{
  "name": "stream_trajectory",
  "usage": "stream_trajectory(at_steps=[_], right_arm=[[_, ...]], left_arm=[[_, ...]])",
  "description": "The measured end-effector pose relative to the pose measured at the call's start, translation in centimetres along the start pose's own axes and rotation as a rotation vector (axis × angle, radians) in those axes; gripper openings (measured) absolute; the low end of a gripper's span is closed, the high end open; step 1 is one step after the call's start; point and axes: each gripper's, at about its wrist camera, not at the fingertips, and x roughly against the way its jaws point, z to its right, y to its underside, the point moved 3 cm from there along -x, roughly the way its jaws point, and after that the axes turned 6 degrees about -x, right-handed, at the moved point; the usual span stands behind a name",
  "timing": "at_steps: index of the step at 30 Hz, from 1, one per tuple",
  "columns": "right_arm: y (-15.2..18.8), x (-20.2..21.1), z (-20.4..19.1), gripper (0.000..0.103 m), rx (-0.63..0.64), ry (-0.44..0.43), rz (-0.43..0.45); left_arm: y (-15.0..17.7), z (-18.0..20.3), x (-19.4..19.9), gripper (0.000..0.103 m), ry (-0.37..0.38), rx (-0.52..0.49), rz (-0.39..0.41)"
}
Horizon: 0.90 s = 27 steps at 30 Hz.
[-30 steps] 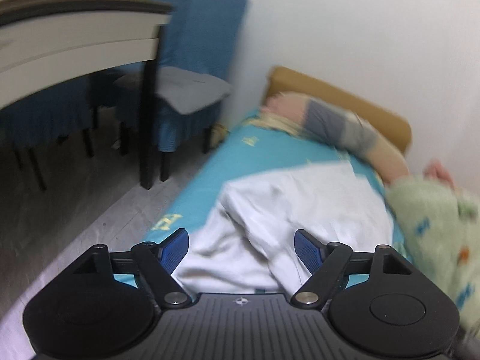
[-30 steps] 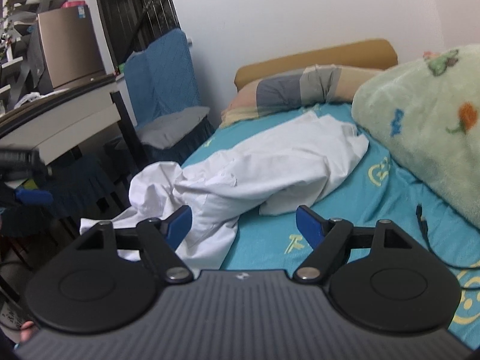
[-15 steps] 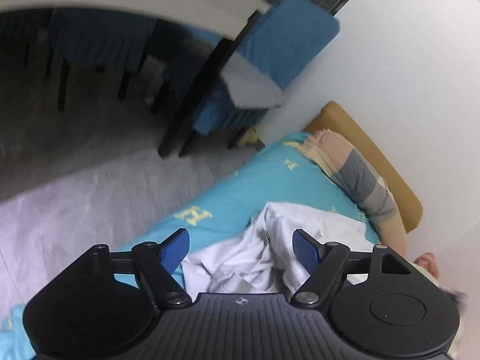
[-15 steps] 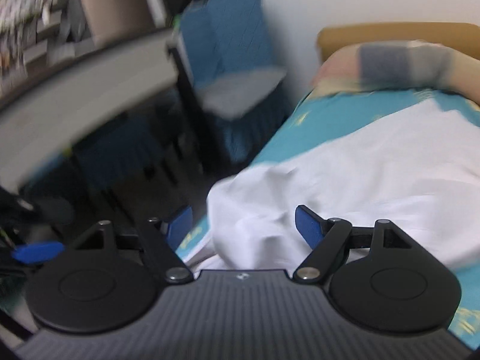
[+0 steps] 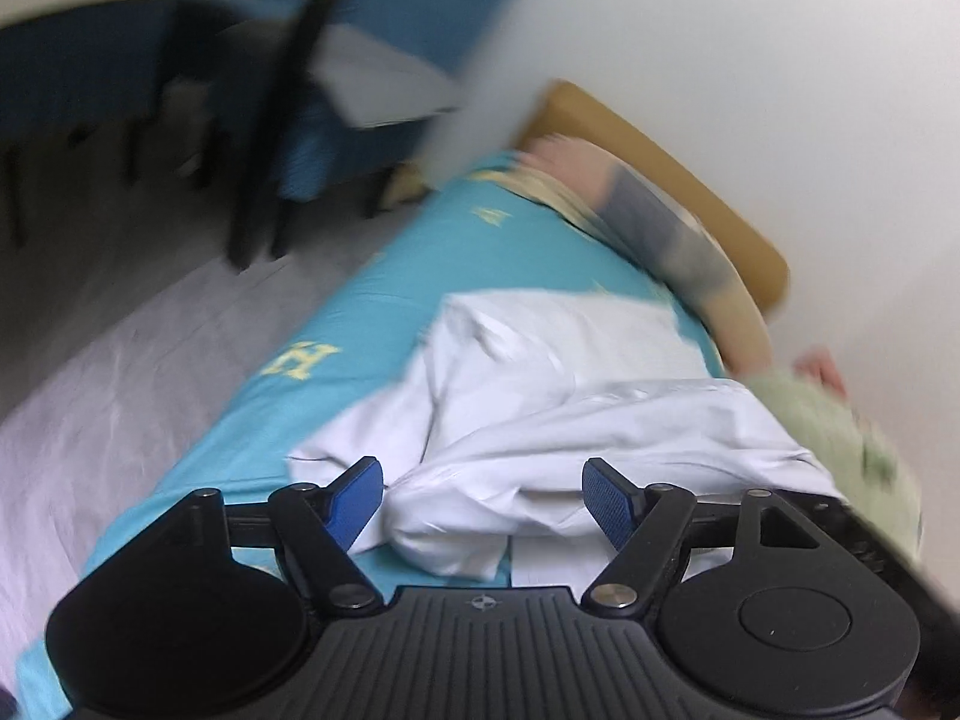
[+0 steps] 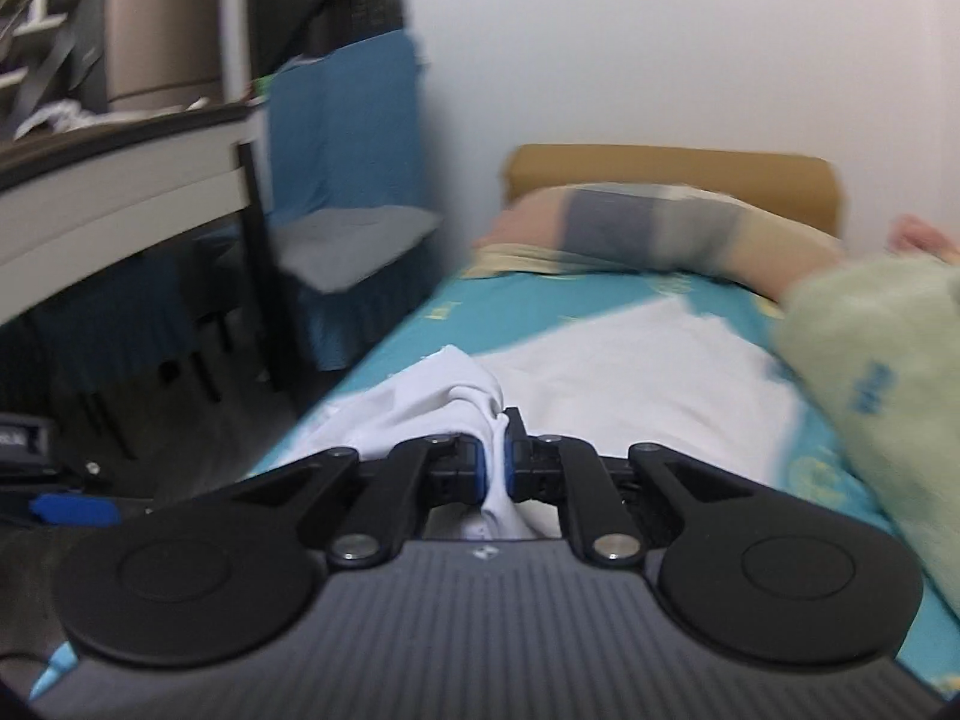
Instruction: Fold clothes
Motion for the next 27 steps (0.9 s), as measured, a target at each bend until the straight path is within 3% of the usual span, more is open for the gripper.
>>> stream_trajectory(at_steps=[3,5,7,9,11,15,19,21,23,27], right_arm=[[2.1,1.7,4.2,0.012,-0.06,0.065,-0.093],[4.5,2.6,6.6,0.015,-0.121,0.057,-0.158],[6.8,3.0,8.0,0.027,-0.157,0.045,-0.203],[8.2,3.5,8.5,0.05,-0.186,0.058,-0.247],[8.3,3.9,8.2,0.065,-0.196,0.026,-0.255],[6.7,4.7,6.6,0.067,-0.141,-0.037,-0.158],[5.7,4.9,5.5,0.068,-0.065,-0.08,-0.075],[5.6,4.5,4.9,0.068,-0.018,-0.096,-0.057],[5.5,3.6,4.8,0.068,0.004,-0.101,-0.057],[5.2,1.3,5.8,0.068,-0.054,-0.102,-0.077]], left_arm=[[0.7,2.8,-0.1,0.076,-0.009,-0.142,-0.008],[1.1,4.4,-0.3,0.076,-0.023,-0.221,-0.018],[1.7,5.8,-0.8,0.076,-0.05,-0.29,-0.044],[2.2,7.1,-1.6,0.076,-0.065,-0.37,-0.084],[2.7,8.0,-2.6,0.075,-0.069,-0.436,-0.123],[4.4,9.0,-5.2,0.072,-0.099,-0.583,-0.193],[6.8,10.7,-7.7,0.062,-0.077,-0.758,-0.223],[7.8,11.5,-8.9,0.058,-0.091,-0.834,-0.208],[8.5,11.7,-10.4,0.047,-0.125,-0.871,-0.209],[9.8,10.4,-11.7,0.042,-0.22,-0.955,-0.222]])
